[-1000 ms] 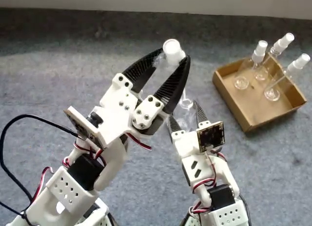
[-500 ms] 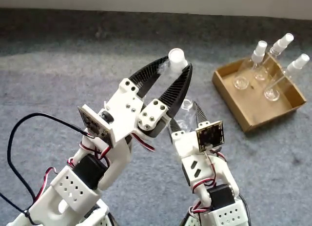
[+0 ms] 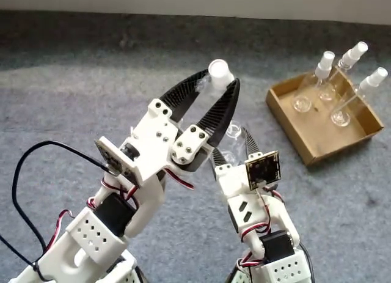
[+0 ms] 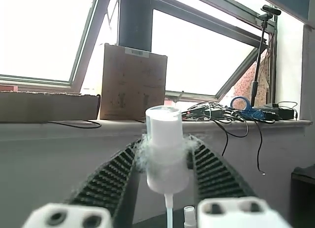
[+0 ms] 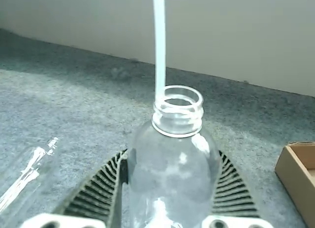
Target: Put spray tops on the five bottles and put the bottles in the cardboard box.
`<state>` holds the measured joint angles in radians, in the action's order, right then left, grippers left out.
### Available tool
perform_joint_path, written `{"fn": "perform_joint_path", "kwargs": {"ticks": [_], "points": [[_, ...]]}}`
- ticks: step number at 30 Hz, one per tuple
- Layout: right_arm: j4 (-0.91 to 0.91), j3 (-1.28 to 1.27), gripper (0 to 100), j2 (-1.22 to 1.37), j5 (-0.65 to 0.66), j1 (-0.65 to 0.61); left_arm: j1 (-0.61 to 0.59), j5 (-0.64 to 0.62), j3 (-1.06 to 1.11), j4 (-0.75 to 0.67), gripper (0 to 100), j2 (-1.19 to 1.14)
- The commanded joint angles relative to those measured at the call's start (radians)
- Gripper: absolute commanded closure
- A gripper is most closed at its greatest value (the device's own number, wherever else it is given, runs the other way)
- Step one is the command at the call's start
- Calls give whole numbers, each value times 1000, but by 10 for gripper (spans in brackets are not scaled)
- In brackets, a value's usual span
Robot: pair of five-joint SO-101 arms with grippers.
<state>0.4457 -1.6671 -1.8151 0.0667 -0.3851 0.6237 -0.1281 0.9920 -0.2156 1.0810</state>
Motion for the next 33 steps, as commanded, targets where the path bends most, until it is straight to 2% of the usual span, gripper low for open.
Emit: {"fn": "perform_joint_path", "kwargs": {"ticks": [1, 5, 10, 15, 21, 28, 33], "points": [[10, -119, 874, -13, 12, 16, 12, 8, 19, -20, 996, 12], [10, -119, 874, -13, 12, 16, 12, 8, 19, -23, 996, 12], [13, -119, 874, -13, 12, 16, 12, 8, 16, -100, 996, 10], [15, -119, 874, -13, 12, 16, 8, 8, 15, -100, 996, 4], [16, -119, 874, -13, 12, 16, 8, 8, -16, -104, 996, -134], [16, -119, 874, -13, 12, 16, 7, 8, -12, -97, 996, -137], [16, -119, 874, -13, 12, 16, 25, 11, 71, -97, 996, -137]]}}
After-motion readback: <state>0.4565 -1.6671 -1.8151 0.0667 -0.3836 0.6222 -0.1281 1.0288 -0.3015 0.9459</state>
